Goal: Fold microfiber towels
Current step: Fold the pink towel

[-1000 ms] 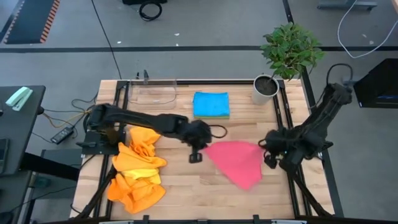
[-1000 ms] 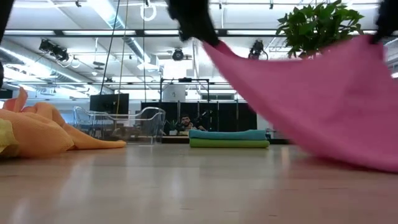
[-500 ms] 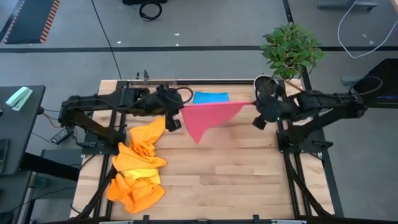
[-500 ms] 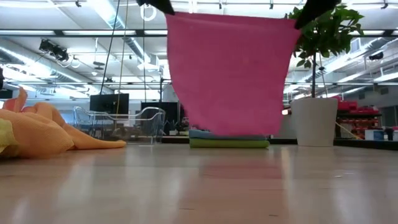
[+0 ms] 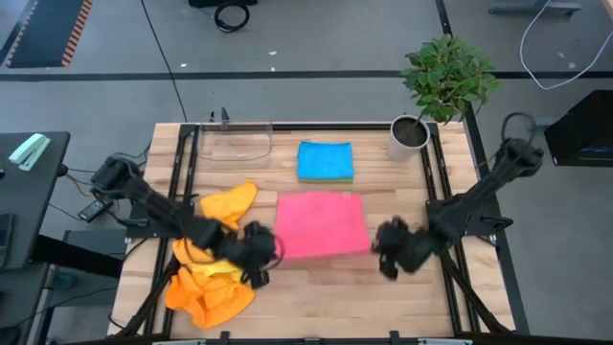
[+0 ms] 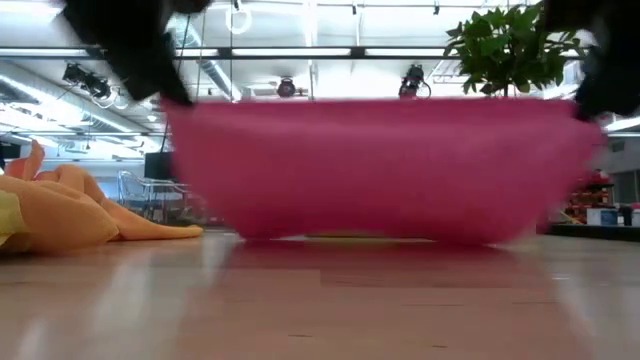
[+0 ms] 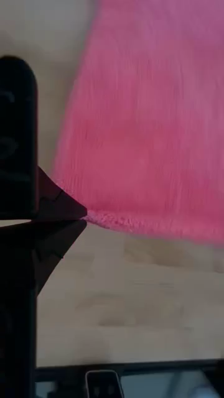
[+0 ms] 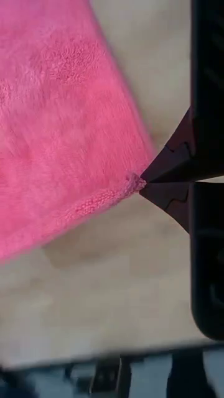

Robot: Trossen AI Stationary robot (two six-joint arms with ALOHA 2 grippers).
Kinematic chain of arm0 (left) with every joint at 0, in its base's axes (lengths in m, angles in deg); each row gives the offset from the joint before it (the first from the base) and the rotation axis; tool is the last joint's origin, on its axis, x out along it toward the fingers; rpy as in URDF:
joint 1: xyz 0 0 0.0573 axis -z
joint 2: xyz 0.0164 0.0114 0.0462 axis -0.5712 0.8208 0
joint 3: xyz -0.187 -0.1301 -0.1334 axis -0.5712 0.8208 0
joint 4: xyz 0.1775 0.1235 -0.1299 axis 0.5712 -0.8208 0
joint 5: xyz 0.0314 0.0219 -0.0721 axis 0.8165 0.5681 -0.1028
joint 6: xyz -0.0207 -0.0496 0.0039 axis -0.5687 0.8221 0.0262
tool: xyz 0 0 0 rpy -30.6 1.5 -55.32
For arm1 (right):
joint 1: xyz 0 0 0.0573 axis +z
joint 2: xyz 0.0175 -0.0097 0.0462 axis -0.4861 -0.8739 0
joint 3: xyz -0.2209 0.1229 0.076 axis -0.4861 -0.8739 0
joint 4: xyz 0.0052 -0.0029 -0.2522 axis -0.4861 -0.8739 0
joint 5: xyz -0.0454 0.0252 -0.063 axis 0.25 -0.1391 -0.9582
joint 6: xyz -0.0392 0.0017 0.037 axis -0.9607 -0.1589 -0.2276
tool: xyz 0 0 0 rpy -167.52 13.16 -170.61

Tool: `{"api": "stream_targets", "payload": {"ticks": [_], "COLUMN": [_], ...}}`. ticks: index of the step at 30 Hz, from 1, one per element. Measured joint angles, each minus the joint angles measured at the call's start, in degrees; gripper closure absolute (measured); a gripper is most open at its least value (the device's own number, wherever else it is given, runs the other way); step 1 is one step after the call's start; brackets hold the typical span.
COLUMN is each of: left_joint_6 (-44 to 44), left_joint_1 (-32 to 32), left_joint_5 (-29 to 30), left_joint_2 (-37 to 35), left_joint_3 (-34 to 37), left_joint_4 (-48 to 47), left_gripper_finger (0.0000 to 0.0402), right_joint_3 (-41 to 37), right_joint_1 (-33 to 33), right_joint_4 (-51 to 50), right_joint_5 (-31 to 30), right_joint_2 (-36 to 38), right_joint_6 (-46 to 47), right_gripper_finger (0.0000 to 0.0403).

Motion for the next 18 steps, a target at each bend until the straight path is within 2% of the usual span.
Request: {"api": "stream_targets", "payload": {"ticks": [3,7,13,18], "left_joint_6": [10.4,19.3,19.2,19.2], "left_joint_1": [4.6,7.6,5.3,2.3], "left_joint_5": [5.3,7.2,6.6,5.1], "left_joint_2": [0.7,0.6,0.6,0.6], "left_joint_3": [7.1,10.5,10.3,10.3], "left_joint_4": [10.9,13.6,10.0,5.1], "left_gripper_finger": [0.0397,0.0397,0.0397,0.0397], "right_joint_3": [-0.7,3.1,8.0,7.6], "right_joint_1": [4.6,7.5,4.3,-2.1], "right_joint_4": [6.0,6.6,-1.7,-4.1], "right_joint_5": [-0.1,1.4,1.8,1.0], "right_joint_2": [-6.6,-13.6,-17.3,-17.1], "right_joint_6": [9.2,15.9,17.1,10.5], "right_gripper_finger": [0.0402,0.0402,0.0402,0.0402]}}
